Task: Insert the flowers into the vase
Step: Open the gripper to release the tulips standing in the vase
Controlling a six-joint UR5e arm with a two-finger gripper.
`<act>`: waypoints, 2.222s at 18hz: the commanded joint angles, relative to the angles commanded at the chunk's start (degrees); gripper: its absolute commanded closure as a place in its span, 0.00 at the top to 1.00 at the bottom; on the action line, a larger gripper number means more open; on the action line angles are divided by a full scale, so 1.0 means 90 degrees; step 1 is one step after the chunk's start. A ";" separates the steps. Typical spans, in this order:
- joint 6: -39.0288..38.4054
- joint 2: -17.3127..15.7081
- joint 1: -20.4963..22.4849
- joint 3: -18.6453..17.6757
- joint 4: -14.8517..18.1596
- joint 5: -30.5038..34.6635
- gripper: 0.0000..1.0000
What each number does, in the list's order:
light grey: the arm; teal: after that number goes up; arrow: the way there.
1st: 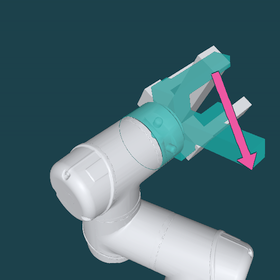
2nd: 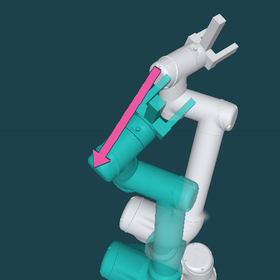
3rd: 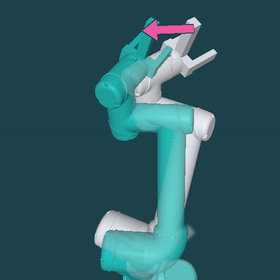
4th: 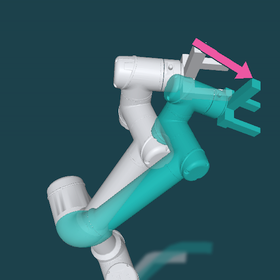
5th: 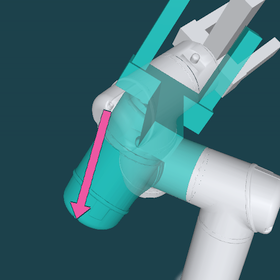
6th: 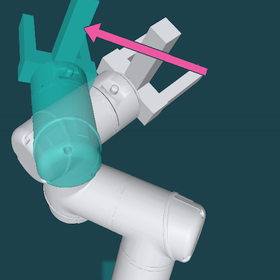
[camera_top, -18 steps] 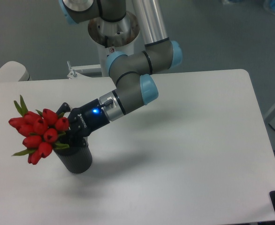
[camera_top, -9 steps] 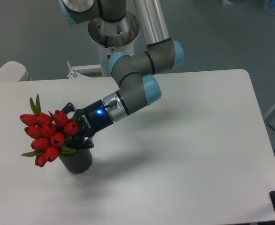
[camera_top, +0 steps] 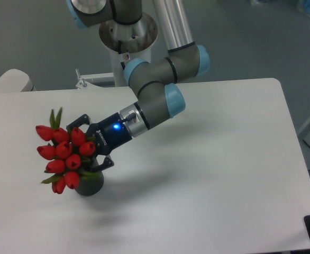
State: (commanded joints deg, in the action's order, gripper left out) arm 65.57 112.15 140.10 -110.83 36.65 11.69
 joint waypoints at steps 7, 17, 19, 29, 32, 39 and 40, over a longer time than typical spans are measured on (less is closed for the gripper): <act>0.0331 -0.0029 0.0195 -0.0107 -0.0010 0.0029 1.00; 0.0420 -0.0137 0.0244 -0.0273 -0.0010 0.0244 1.00; 0.0430 -0.0156 0.0244 -0.0312 -0.0020 0.0244 1.00; 0.0518 -0.0439 0.0244 -0.0488 -0.0010 0.0859 1.00; 0.0498 -0.0566 0.0351 -0.0517 -0.0010 0.0879 1.00; 0.0518 -0.0947 0.0840 -0.0644 0.0000 0.1405 1.00; 0.0518 -0.1015 0.0927 -0.0654 0.0010 0.1648 1.00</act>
State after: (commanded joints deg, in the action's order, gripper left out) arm 70.22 103.01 148.44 -116.72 36.74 26.52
